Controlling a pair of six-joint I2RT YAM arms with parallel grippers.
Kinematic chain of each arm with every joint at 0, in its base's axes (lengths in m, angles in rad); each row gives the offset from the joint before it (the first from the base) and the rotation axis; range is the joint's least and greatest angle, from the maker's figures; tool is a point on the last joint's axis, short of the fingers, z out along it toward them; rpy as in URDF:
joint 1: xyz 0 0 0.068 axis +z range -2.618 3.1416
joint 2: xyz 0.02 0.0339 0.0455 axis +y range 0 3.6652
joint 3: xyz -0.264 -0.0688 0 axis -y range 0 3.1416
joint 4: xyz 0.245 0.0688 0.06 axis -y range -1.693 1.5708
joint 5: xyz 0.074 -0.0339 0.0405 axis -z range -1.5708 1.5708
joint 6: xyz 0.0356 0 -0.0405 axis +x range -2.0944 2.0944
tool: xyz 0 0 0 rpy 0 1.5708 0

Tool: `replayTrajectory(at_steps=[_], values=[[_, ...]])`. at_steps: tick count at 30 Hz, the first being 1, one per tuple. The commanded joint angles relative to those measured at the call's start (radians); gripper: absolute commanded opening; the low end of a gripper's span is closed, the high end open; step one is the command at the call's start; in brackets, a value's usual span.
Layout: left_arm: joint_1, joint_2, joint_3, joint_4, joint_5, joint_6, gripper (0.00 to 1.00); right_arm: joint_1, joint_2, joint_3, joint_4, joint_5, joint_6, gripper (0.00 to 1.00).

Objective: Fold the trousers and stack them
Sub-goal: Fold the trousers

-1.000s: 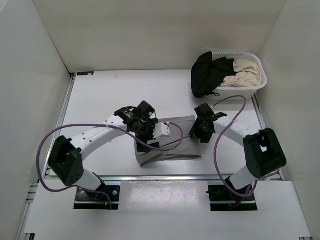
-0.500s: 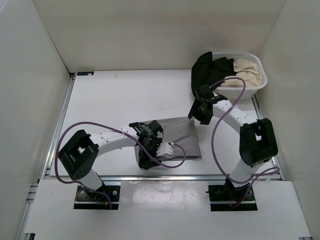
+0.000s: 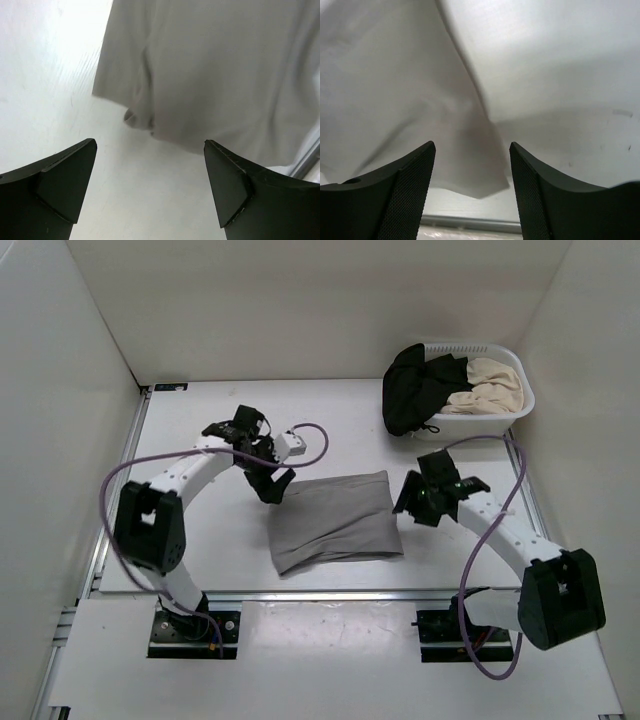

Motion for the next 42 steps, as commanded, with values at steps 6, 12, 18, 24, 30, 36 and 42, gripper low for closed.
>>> replayTrajectory(at_steps=[6,12,18,24,30,36,42], values=[[0.098,0.263,0.135,-0.021,0.129,-0.018,1.00,0.007,-0.074,-0.238,0.122,-0.157,0.033,0.63],[0.098,0.340,0.135,-0.054,0.226,-0.009,0.59,0.007,-0.064,-0.318,0.218,-0.211,0.082,0.60],[0.129,0.414,0.187,-0.064,0.197,-0.053,0.14,0.007,-0.064,-0.376,0.243,-0.252,0.112,0.15],[0.207,0.494,0.385,-0.064,0.198,-0.182,0.14,-0.053,-0.139,-0.396,0.136,-0.214,0.049,0.00],[0.218,0.527,0.448,-0.064,0.221,-0.204,0.14,-0.085,-0.153,-0.387,0.102,-0.223,-0.007,0.00],[0.218,0.537,0.437,-0.064,0.231,-0.193,0.52,-0.085,-0.153,-0.321,0.047,-0.197,-0.063,0.47],[0.218,0.546,0.469,-0.097,0.211,-0.193,0.60,-0.085,-0.192,-0.190,-0.013,-0.177,-0.125,0.68]])
